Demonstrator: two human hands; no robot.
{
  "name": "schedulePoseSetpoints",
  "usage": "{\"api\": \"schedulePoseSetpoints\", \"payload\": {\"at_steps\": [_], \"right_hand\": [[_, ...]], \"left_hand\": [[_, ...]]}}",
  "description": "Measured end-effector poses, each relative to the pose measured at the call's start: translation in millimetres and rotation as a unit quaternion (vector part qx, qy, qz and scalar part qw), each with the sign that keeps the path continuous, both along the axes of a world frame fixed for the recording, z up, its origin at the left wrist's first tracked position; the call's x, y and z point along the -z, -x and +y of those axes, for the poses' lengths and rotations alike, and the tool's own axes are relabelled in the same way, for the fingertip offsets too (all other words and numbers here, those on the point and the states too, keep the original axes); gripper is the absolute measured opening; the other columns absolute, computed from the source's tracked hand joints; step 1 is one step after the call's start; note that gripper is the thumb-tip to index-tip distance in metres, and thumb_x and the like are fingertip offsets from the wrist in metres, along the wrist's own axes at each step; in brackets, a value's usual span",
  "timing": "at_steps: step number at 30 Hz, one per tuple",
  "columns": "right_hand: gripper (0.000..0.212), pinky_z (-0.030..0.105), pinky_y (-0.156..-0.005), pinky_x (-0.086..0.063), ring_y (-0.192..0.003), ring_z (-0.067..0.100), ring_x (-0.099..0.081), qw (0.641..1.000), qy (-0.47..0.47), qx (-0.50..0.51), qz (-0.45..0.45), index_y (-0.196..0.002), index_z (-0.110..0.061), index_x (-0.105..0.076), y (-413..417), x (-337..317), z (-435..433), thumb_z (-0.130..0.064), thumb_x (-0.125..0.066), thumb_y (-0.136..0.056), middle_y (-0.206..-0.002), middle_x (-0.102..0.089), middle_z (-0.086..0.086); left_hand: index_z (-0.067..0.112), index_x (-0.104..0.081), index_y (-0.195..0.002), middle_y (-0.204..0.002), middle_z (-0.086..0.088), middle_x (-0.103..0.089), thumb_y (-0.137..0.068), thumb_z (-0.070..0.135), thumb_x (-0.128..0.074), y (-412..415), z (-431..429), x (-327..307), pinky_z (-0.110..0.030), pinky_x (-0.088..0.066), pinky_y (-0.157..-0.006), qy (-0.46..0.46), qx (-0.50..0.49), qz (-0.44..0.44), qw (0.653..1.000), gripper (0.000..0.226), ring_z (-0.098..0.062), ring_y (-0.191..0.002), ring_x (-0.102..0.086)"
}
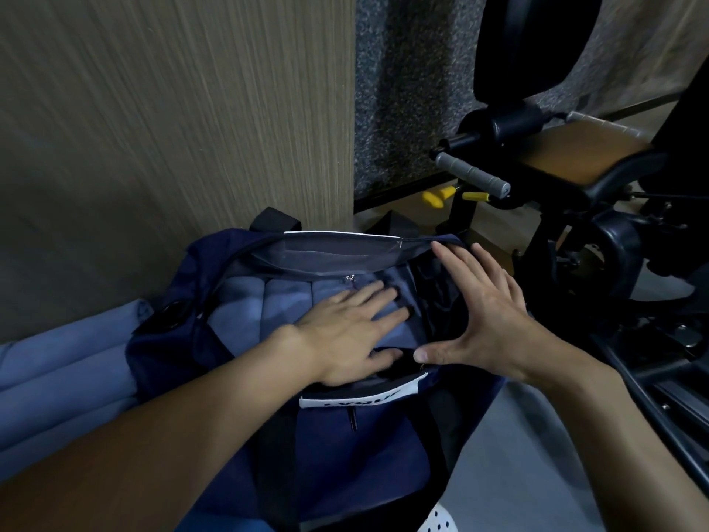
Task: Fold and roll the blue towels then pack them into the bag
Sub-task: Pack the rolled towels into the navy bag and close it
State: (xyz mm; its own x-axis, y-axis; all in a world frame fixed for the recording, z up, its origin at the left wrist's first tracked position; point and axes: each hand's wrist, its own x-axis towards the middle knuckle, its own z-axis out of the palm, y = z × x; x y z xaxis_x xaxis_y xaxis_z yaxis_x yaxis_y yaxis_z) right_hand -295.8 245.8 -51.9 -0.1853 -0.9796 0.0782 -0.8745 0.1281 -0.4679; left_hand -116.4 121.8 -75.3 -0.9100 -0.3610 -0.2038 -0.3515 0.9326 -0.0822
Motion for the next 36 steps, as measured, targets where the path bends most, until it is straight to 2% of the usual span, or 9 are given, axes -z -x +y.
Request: {"api": "schedulePoseSetpoints", "payload": {"at_steps": [6, 9, 11, 15, 21, 24, 26, 30, 36], "right_hand": [[0.122, 0.044, -0.120, 0.002, -0.146, 0.005, 0.012, 1.000, 0.008, 0.016, 0.006, -0.151, -0.046, -0.005, -9, -5, 4, -0.073, -0.075, -0.055, -0.159, -0.012, -0.017], [0.094, 0.040, -0.113, -0.009, -0.144, 0.013, -0.013, 0.994, 0.092, 0.034, 0.046, -0.142, -0.040, -0.039, -23, -9, 4, -0.081, -0.056, -0.059, -0.143, -0.042, -0.016], [0.073, 0.034, -0.101, -0.017, -0.132, 0.018, -0.031, 0.985, 0.158, 0.026, 0.069, -0.128, -0.034, -0.056, -41, -14, 0, -0.074, -0.048, -0.067, -0.126, -0.055, -0.015], [0.045, 0.028, -0.088, -0.022, -0.113, 0.012, -0.042, 0.976, 0.210, -0.053, 0.034, -0.112, -0.031, -0.065, -101, -25, -12, -0.057, -0.048, -0.080, -0.106, -0.056, -0.021], [0.021, 0.036, -0.084, -0.042, -0.093, 0.014, -0.055, 0.950, 0.245, -0.190, -0.033, -0.101, -0.019, -0.070, -209, -31, -35, -0.030, -0.058, -0.087, -0.092, -0.065, -0.010], [0.019, 0.027, -0.083, -0.047, -0.091, 0.009, -0.058, 0.942, 0.190, -0.250, -0.121, -0.104, -0.018, -0.068, -265, -28, -40, -0.024, -0.059, -0.088, -0.093, -0.063, -0.010], [0.018, 0.027, -0.083, -0.048, -0.093, 0.008, -0.057, 0.942, 0.118, -0.288, -0.124, -0.104, -0.018, -0.065, -299, -19, -45, -0.027, -0.059, -0.091, -0.095, -0.061, -0.009], [0.022, 0.042, -0.085, -0.048, -0.099, 0.024, -0.058, 0.955, 0.029, -0.295, 0.002, -0.105, -0.015, -0.061, -343, 10, -74, -0.032, -0.054, -0.095, -0.104, -0.062, 0.005], [0.040, 0.038, -0.089, -0.032, -0.118, 0.024, -0.049, 0.932, -0.080, -0.304, 0.181, -0.124, -0.026, -0.052, -365, 23, -108, -0.050, -0.049, -0.093, -0.126, -0.056, -0.002]], "left_hand": [[0.029, -0.024, -0.153, -0.164, 0.000, -0.011, -0.101, 0.052, -0.030, -23, 11, -18, -0.035, -0.014, -0.122, -0.035, -0.003, 0.048, 0.998, 0.057, -0.018, -0.151, -0.007], [0.025, -0.049, -0.139, -0.146, 0.005, -0.043, -0.101, 0.044, -0.037, -42, 20, -37, -0.038, -0.037, -0.109, -0.047, -0.016, 0.117, 0.992, 0.044, -0.014, -0.135, -0.036], [0.021, -0.058, -0.129, -0.129, 0.008, -0.054, -0.099, 0.034, -0.044, -64, 24, -49, -0.039, -0.044, -0.098, -0.068, -0.020, 0.186, 0.980, 0.035, -0.013, -0.122, -0.046], [0.015, -0.069, -0.112, -0.106, 0.006, -0.061, -0.095, 0.022, -0.051, -124, 33, -65, -0.038, -0.048, -0.087, -0.027, -0.039, 0.326, 0.944, 0.026, -0.016, -0.104, -0.054], [0.013, -0.071, -0.105, -0.101, 0.004, -0.065, -0.092, 0.025, -0.048, -237, 30, -61, -0.025, -0.042, -0.090, 0.009, -0.178, 0.407, 0.896, 0.029, -0.014, -0.097, -0.055], [0.015, -0.072, -0.103, -0.102, 0.001, -0.067, -0.088, 0.034, -0.044, -299, 26, -38, -0.026, -0.041, -0.091, 0.018, -0.286, 0.416, 0.863, 0.037, -0.018, -0.097, -0.058], [0.017, -0.072, -0.103, -0.104, 0.005, -0.067, -0.086, 0.040, -0.042, -334, 26, -18, -0.033, -0.044, -0.092, 0.014, -0.358, 0.404, 0.842, 0.042, -0.019, -0.100, -0.060], [0.017, -0.071, -0.104, -0.104, 0.006, -0.065, -0.084, 0.041, -0.043, -374, 27, 15, -0.046, -0.051, -0.086, -0.025, -0.420, 0.345, 0.839, 0.042, -0.019, -0.098, -0.062], [0.026, -0.066, -0.114, -0.113, 0.009, -0.064, -0.085, 0.041, -0.053, -392, 26, 27, -0.040, -0.047, -0.091, -0.088, -0.418, 0.287, 0.857, 0.035, -0.014, -0.106, -0.059]]}}
